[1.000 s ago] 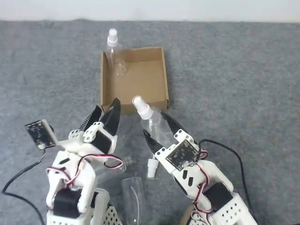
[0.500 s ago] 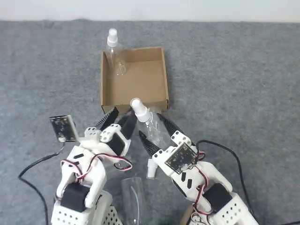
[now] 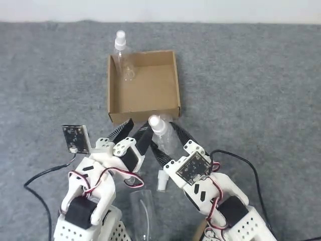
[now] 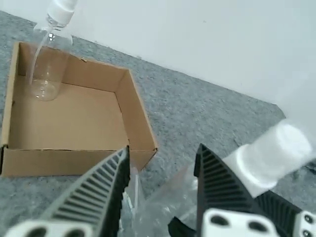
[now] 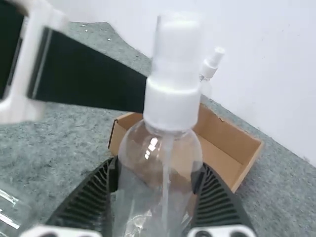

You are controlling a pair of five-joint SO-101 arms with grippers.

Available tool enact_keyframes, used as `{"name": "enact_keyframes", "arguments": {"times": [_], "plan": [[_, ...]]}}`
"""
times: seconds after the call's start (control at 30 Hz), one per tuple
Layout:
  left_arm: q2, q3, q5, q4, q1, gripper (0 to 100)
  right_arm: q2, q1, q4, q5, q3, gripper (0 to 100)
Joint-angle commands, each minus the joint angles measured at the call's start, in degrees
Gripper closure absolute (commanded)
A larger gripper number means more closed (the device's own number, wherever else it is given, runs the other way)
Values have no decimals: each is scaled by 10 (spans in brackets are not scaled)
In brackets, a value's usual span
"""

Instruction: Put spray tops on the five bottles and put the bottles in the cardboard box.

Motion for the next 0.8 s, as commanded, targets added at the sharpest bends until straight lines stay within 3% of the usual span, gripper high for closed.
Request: {"name": "enact_keyframes", "arguments": {"times": [0.0,0.6,0.77], "plan": [[-11,-5,-34,30,46,794,-2,-10,0,-5,12,991],[-11,-8,-37,33,48,794,-7,30,0,-5,12,991],[-11,-32,-35,34,-12,794,-2,30,0,-5,12,991]]}}
